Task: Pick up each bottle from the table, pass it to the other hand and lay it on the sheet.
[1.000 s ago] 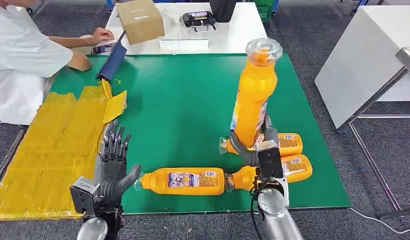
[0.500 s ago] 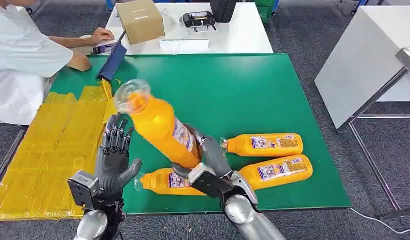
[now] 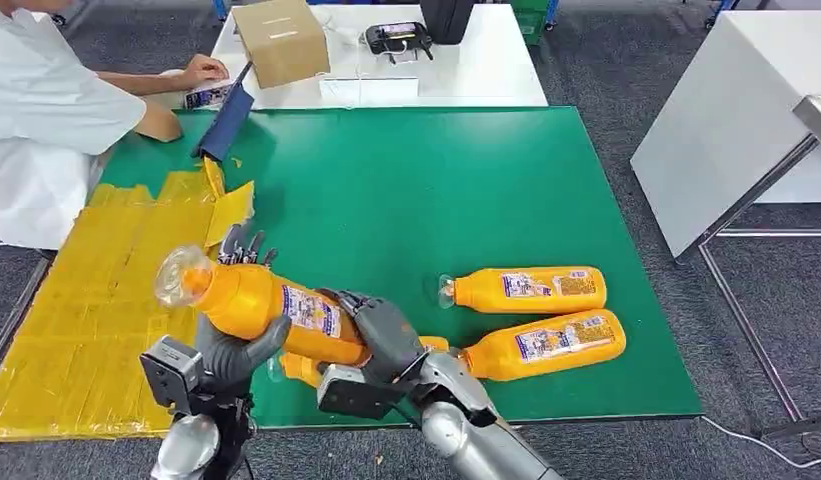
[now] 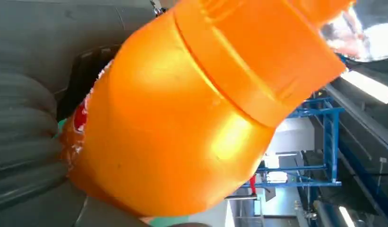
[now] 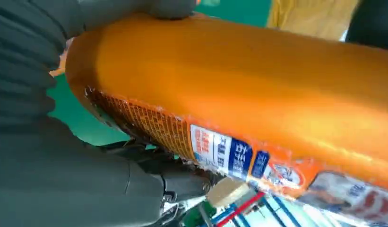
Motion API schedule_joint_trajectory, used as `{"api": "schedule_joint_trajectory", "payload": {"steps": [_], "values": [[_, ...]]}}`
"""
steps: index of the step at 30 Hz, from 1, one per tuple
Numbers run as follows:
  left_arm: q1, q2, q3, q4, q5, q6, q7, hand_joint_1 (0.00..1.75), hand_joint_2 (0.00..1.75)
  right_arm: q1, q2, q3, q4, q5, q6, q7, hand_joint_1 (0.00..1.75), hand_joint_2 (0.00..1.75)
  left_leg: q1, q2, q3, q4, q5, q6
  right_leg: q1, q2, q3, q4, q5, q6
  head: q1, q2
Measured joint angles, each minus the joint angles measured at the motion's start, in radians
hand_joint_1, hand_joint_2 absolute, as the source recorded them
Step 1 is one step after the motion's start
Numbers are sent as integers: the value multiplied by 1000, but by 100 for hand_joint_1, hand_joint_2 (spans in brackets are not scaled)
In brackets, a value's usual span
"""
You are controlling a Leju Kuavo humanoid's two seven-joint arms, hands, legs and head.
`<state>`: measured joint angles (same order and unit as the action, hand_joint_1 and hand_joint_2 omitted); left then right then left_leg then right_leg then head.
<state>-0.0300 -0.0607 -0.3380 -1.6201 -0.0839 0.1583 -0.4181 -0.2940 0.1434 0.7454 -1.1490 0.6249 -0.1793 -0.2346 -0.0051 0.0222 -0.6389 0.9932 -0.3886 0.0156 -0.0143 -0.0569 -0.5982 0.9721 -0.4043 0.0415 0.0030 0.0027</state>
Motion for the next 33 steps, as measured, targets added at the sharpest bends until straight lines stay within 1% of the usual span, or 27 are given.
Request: {"api": "schedule_joint_trajectory", "payload": {"steps": [12,13,21,28,29,30,33], "values": [[1,5,0,7,2,-9,-16,0,175,-39,8,19,84,-27,1,-2,175,175,0,0,0,0,0,0,0,0,0,0,0,0,0,0],[2,6,0,7,0,-10,-17,175,175,-39,9,19,88,-26,0,-5,175,175,0,0,0,0,0,0,0,0,0,0,0,0,1,0],[6,6,-2,8,-9,-12,-17,175,175,-35,12,30,80,75,-72,-5,175,175,0,0,0,0,0,0,0,0,-1,0,0,0,0,0],[4,6,2,13,-17,15,-18,175,175,-2,-4,39,13,61,-96,-4,175,175,0,1,0,0,0,0,0,0,0,0,0,0,1,0],[2,6,2,13,-27,26,-19,175,175,5,-8,38,2,54,-103,-7,164,175,0,1,0,0,0,0,0,0,0,0,0,0,1,0],[-1,6,2,13,-37,36,-20,175,175,13,-12,37,-13,44,-108,-11,37,175,0,1,0,0,0,0,0,0,0,0,0,0,1,0],[-16,6,2,11,-84,64,-22,175,175,42,-19,26,-58,-2,-118,-36,37,175,0,1,0,0,0,0,0,0,0,0,0,0,1,0]]}}
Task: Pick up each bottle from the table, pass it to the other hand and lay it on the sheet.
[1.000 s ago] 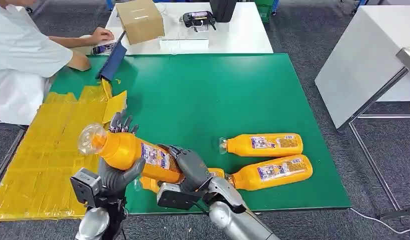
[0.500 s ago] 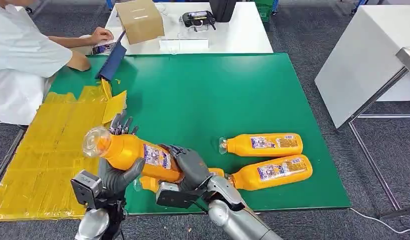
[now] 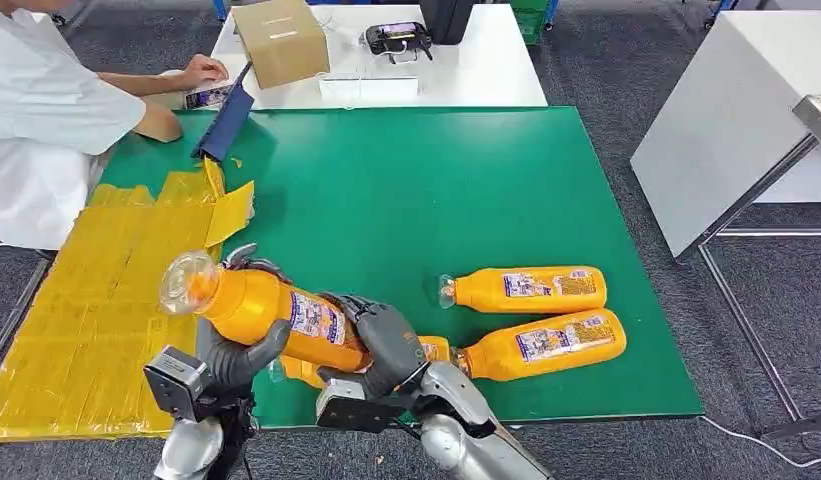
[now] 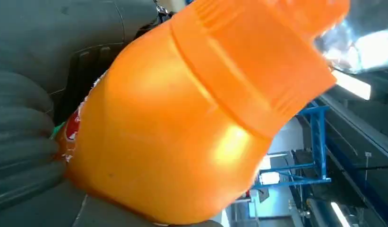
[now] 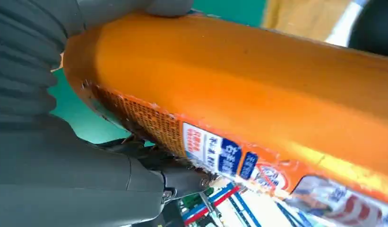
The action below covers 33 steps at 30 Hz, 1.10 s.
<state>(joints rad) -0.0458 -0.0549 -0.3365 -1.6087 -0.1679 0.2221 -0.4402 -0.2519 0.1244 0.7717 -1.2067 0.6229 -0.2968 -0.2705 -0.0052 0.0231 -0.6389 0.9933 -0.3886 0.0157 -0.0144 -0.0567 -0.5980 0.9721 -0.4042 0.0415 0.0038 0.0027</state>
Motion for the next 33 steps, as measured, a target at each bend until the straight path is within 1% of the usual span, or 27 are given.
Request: {"api": "schedule_joint_trajectory", "payload": {"steps": [3,4,8,9,11,12,13,14,15,17,19,20,21,22,23,25,26,27,30,31,33], "values": [[-14,0,3,0,-59,41,7,175,175,31,-7,-13,-74,-43,-18,-53,37,175,0,1,0,0,0,0,0,1,0,0,0,0,0,0],[-14,3,8,3,-64,44,13,175,175,34,-7,-13,-97,-47,-20,-59,0,175,0,3,0,0,-1,-1,0,2,-1,0,0,0,0,0],[-18,11,16,5,-83,65,13,175,175,48,-10,-15,-147,-57,-22,-62,0,175,0,2,1,0,0,-1,0,2,-1,0,0,0,0,0],[-20,13,16,5,-126,95,16,175,175,51,-10,-16,-158,-65,-25,-68,0,175,0,3,0,0,0,-1,0,2,-1,0,0,0,0,0],[-33,18,15,13,-303,207,39,175,175,62,-12,-24,-182,-73,-32,-73,0,175,0,3,0,0,0,-1,0,2,-1,0,0,0,0,0],[-43,19,15,15,-331,224,49,175,175,66,-13,-26,-188,-73,-33,-73,0,175,0,2,0,0,0,-1,0,2,-1,0,0,0,0,0],[-51,25,16,20,-442,280,78,175,175,67,-17,-32,-201,-64,-36,-71,0,175,0,3,1,0,0,-1,0,2,-1,0,0,0,0,0],[-73,35,19,32,-573,323,127,175,175,75,-25,-36,-219,-38,-36,-54,0,175,0,2,0,0,0,0,0,2,-1,0,0,0,0,0],[-96,43,24,48,-717,345,209,175,175,80,-37,-40,-241,7,-32,-28,0,175,0,1,0,0,0,0,0,1,0,0,0,0,1,0],[-141,68,41,84,-1054,359,366,175,175,89,-54,-44,-269,72,-16,4,0,175,0,2,1,0,0,0,0,1,0,0,1,0,0,0],[-181,99,52,132,-1284,354,504,175,175,97,-65,-50,-286,97,5,24,0,175,0,2,1,0,0,0,0,2,-1,0,1,0,0,0],[-208,126,46,160,-1349,343,583,175,175,98,-70,-53,-289,116,19,41,0,175,0,2,1,0,1,0,0,2,-1,0,1,0,0,0],[-242,155,21,204,-1379,328,697,175,175,94,-75,-53,-289,144,41,65,0,175,1,3,1,0,2,-1,1,2,-1,0,1,-1,0,0],[-289,195,-23,263,-1387,325,796,175,175,88,-80,-53,-286,173,59,88,0,175,1,3,1,0,2,-2,1,2,-1,1,1,-1,1,0],[-325,231,-68,316,-1392,325,857,175,175,83,-85,-53,-282,190,68,99,0,175,1,3,1,0,2,-2,1,2,0,1,2,-1,0,0],[-364,282,-115,372,-1397,325,877,175,175,81,-91,-53,-279,199,74,106,0,175,1,3,1,0,3,-2,1,2,-1,1,2,-1,-1,0],[-377,294,-135,396,-1399,325,881,175,175,80,-93,-53,-278,200,76,110,0,175,1,3,1,0,3,-2,1,2,0,1,1,-1,0,0],[-384,302,-146,410,-1400,325,883,175,175,79,-95,-53,-276,201,76,111,0,0,1,2,1,0,3,-2,1,2,0,1,1,-1,0,0],[-405,332,-182,456,-1400,322,890,175,175,74,-98,-52,-273,206,79,113,0,0,1,3,0,0,3,-2,0,2,-1,1,1,-1,0,0],[-418,339,-198,470,-1400,298,914,175,175,70,-100,-49,-272,224,92,126,0,0,1,2,0,0,2,-2,0,2,-1,1,1,-1,0,0],[-473,357,-268,545,-1400,254,970,175,175,39,-104,-25,-244,273,131,159,0,0,0,2,0,0,2,-2,0,2,-1,1,1,-1,0,0]]}}
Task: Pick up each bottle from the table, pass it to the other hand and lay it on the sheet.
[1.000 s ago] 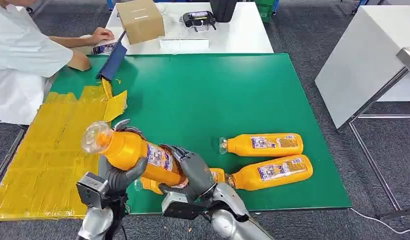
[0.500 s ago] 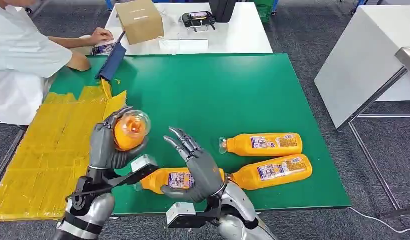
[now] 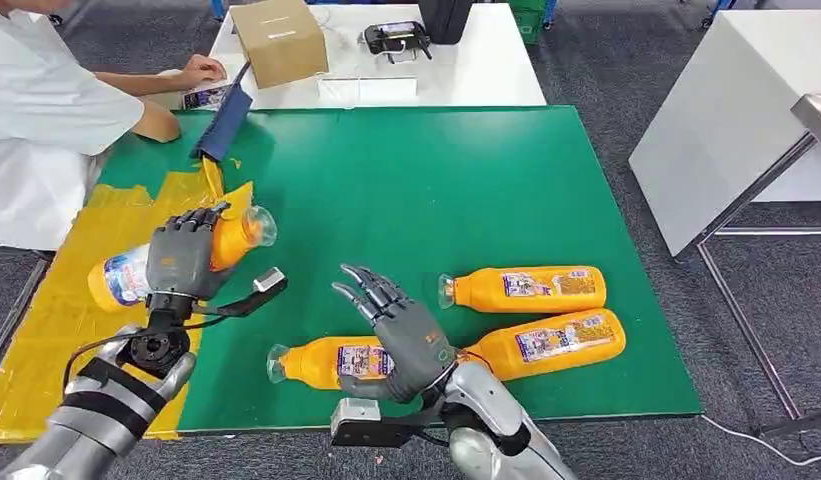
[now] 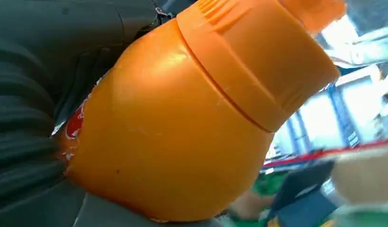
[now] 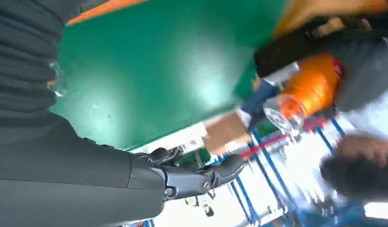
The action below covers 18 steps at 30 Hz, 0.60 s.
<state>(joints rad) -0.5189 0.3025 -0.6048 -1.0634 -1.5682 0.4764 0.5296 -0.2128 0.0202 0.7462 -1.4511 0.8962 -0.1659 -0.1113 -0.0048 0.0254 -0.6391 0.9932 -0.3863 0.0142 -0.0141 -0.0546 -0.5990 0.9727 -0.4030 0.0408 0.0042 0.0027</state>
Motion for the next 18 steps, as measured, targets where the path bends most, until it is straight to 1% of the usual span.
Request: {"api": "schedule_joint_trajectory", "payload": {"steps": [4,5,6,8,11,13,15,18], "values": [[-94,3,-116,202,0,8,-9,175,175,-56,-1,58,72,46,34,28,0,0,0,0,0,0,0,0,0,0,0,0,0,0,0,0],[-111,0,-135,246,0,8,-18,42,175,-69,-2,70,89,56,42,37,0,0,0,0,1,0,1,0,0,0,0,0,1,0,0,0],[-123,-4,-153,285,0,10,-26,0,175,-77,-3,81,104,66,51,46,0,0,0,0,1,0,1,0,0,1,0,0,1,0,0,0],[-146,-21,-181,384,0,25,-51,0,175,-105,-7,116,144,92,80,76,0,0,0,0,1,0,1,0,0,0,0,0,1,0,0,0],[-154,-53,-180,479,16,36,-101,0,175,-147,-13,167,213,142,122,135,0,0,0,0,1,0,1,0,0,0,0,0,1,0,0,0],[-153,-75,-163,524,43,33,-159,0,175,-171,-18,195,269,167,140,167,0,0,0,0,0,0,1,0,0,0,0,0,1,0,0,0],[-152,-97,-121,551,83,26,-221,0,175,-190,-17,217,327,190,146,193,0,0,0,-2,0,0,1,0,0,-1,1,0,0,1,0,0],[-155,-116,-79,578,94,24,-238,0,175,-205,-16,236,375,197,147,201,0,0,0,-2,0,0,0,0,0,-2,1,0,0,1,-1,0]]}}
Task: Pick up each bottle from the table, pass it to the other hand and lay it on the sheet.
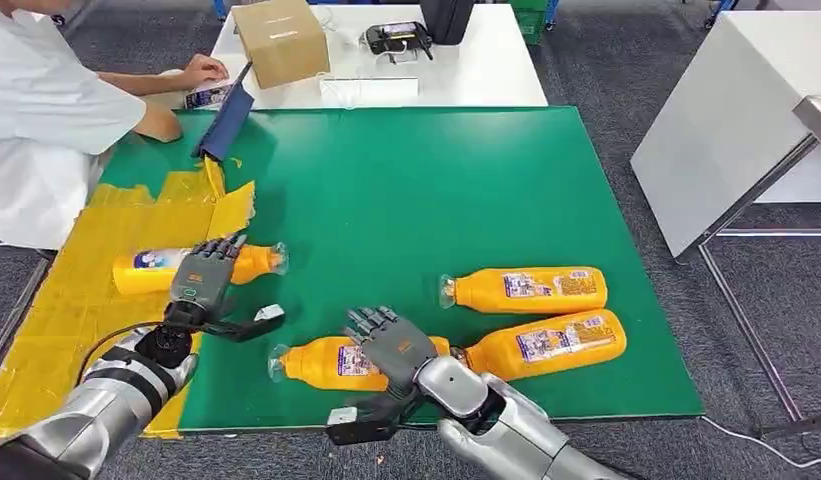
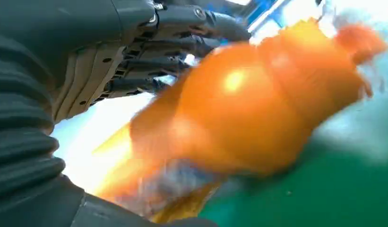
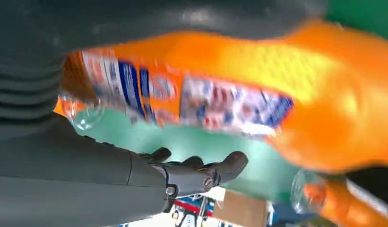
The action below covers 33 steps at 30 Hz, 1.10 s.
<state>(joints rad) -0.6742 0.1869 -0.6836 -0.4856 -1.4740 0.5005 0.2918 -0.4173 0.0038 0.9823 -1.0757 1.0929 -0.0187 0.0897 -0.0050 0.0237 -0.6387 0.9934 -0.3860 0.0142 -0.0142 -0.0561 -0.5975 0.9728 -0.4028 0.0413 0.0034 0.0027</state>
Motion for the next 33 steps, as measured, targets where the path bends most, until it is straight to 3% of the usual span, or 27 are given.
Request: {"api": "schedule_joint_trajectory", "payload": {"steps": [10,15,19,20,21,22,28,33], "values": [[-2,-34,74,27,41,3,-58,0,175,-21,5,20,69,24,14,25,0,0,0,0,2,0,0,0,0,0,1,0,0,0,0,0],[33,-70,226,0,285,20,-287,0,175,-34,8,26,103,47,23,39,0,0,0,0,2,0,0,0,0,0,1,0,0,0,0,0],[125,-103,399,-164,645,-42,-529,0,175,-23,-8,19,103,26,-5,29,0,0,-1,1,2,0,0,0,-1,1,1,0,0,0,1,0],[169,-112,440,-255,750,-81,-579,0,175,-12,-16,9,94,18,-7,26,31,175,-1,2,2,0,0,0,-2,1,1,-1,0,0,1,0],[213,-118,474,-343,832,-112,-617,0,175,-3,-26,-1,82,14,-9,27,134,175,-1,2,2,0,-1,0,-2,2,1,-1,0,0,0,0],[256,-129,509,-439,912,-149,-649,0,175,3,-33,-10,77,28,-11,43,175,175,-1,2,2,0,-1,0,-2,2,0,-1,0,0,1,0],[456,-171,580,-921,1128,-259,-749,0,175,13,-24,-76,113,37,-57,69,175,175,-1,2,3,0,-2,1,-2,2,1,-1,-1,0,0,0],[561,-193,566,-1183,1123,-223,-792,0,175,40,2,-147,115,-19,-131,44,175,175,-1,2,4,0,-2,1,-2,2,2,-1,-1,0,0,0]]}}
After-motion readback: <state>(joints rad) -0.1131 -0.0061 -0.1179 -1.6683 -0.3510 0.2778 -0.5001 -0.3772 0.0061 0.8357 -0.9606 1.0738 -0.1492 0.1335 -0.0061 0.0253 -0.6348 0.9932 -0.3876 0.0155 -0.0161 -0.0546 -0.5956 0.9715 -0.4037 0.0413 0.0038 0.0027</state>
